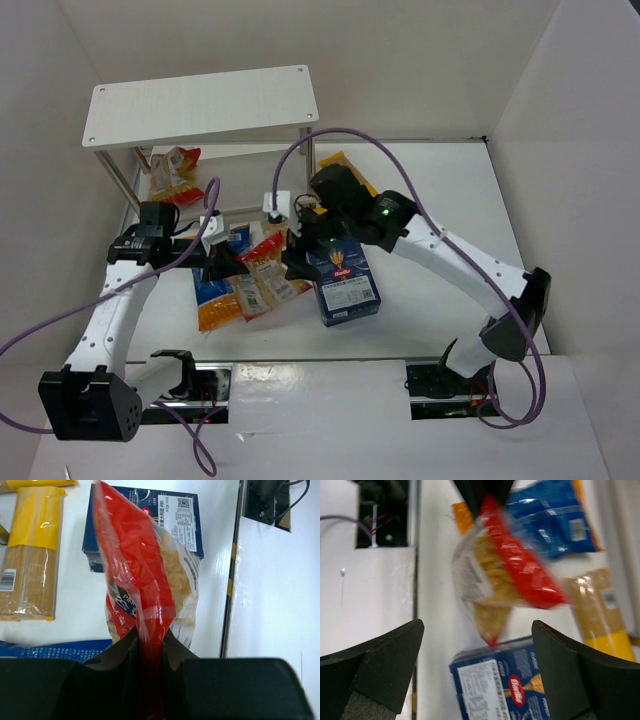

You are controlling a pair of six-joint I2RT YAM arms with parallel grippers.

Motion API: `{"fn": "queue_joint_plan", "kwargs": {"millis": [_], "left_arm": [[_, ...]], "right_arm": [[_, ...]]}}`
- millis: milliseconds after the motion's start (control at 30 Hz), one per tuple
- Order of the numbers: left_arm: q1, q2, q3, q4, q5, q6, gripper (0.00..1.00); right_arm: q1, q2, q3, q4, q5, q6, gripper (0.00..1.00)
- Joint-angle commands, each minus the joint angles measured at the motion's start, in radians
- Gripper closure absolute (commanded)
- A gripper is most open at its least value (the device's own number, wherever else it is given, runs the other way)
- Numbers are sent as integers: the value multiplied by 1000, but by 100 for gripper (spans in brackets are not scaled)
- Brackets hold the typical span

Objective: Place and organize the pasta boxes and bags onto the shelf

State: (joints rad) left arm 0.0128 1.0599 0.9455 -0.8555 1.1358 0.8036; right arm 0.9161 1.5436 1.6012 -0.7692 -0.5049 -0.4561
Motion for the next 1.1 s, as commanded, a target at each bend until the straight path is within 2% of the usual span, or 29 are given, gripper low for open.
{"fn": "queue_joint_plan", "kwargs": {"millis": [0,200,433,567,767,867,1067], "left_arm": [[6,-32,12,119,147,-118,100],[15,-32,-7,226,47,-271,100],[6,-32,-16,348,-189,-440,100],[-17,-43,-7,372,-351,-463,100],[-46,-81,3,437,-499,-507,100],[-56,-109,3,475,-634,-532,100],[-106,-139,-28,444,-734,-500,100]], "right_arm": [[-80,-111,-27,91,16,20,4],[-181,-195,-102,111,25,20,4],[-315,-286,-196,142,25,30,4],[-396,-329,-250,162,34,30,4],[-467,-369,-322,183,34,49,4],[-514,-378,-346,192,43,50,4],[-559,-410,-368,192,54,59,4]]}}
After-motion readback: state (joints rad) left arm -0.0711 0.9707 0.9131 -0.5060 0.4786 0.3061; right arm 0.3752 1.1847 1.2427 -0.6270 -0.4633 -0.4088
